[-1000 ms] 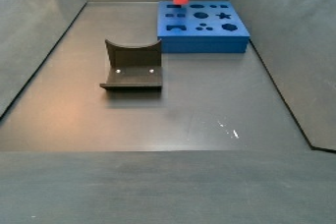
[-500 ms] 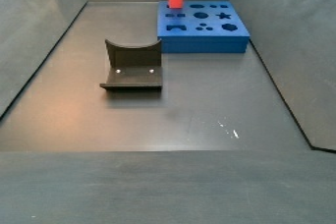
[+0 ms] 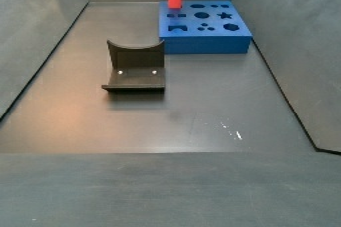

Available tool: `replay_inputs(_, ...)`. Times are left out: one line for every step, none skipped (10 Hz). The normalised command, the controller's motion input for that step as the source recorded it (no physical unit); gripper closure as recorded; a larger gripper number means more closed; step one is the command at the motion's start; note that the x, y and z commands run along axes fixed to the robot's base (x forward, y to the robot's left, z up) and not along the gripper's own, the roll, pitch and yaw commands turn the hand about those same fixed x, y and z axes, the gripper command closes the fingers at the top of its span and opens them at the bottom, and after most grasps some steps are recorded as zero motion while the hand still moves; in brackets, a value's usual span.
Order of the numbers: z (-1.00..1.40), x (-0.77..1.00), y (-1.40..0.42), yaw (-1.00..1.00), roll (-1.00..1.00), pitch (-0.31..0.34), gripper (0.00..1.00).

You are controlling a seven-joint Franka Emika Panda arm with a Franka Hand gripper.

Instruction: Insert the rectangle object.

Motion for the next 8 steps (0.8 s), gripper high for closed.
replay_inputs(-0.32, 0.00, 0.00, -0.07, 0.08, -0.127, 1.00)
replay_inputs(-0.29, 0.00, 0.00, -0.06, 0.09, -0.074, 1.00)
replay_inputs(-0.40, 0.00, 0.00, -0.06, 0.07, -0.114, 1.00)
replay_inputs(-0.43, 0.00, 0.00, -0.05, 0.06, -0.131, 1.00)
replay_inputs(-0.44, 0.00, 0.00, -0.03, 0.06, -0.111, 1.00)
replay_inputs(-0.44, 0.03, 0.00, -0.01, 0.08, -0.094, 1.00)
replay_inputs(-0.14, 0.00, 0.00, -0.01, -0.02, -0.087, 1.00)
replay_inputs(0.00, 0.00, 0.00, 0.00, 0.00, 0.000, 1.00)
